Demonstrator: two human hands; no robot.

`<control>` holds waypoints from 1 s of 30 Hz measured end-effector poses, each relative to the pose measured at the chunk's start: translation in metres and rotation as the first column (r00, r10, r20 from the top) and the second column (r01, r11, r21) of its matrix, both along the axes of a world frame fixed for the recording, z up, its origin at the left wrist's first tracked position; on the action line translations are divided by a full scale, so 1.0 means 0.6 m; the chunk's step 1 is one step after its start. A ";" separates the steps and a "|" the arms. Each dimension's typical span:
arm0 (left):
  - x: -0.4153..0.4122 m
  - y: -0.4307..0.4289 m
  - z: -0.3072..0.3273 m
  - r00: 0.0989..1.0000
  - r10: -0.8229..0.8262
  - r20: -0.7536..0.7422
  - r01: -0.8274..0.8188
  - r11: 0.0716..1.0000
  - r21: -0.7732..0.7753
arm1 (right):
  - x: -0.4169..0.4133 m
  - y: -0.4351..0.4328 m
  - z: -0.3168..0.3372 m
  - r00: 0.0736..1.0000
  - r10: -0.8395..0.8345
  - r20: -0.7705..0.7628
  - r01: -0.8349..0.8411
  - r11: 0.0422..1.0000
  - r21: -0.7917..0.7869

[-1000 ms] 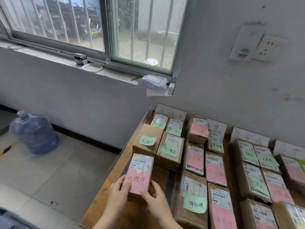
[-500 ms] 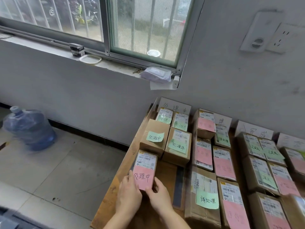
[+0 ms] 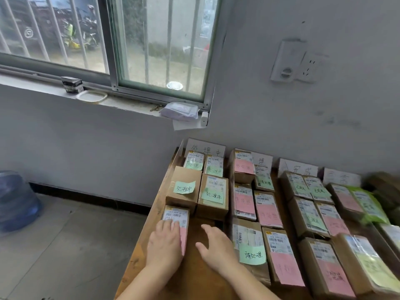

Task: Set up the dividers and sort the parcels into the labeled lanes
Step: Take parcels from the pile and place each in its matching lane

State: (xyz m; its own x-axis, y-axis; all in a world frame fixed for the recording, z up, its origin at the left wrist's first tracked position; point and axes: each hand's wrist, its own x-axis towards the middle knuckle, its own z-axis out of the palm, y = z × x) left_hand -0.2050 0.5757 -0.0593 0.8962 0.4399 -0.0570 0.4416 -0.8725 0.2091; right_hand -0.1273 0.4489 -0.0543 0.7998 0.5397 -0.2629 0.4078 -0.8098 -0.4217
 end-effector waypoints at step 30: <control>0.250 -0.638 0.175 0.774 -0.628 0.082 0.624 0.778 0.071 | 0.096 -0.742 0.204 0.861 -0.361 0.357 0.455 0.861 -0.226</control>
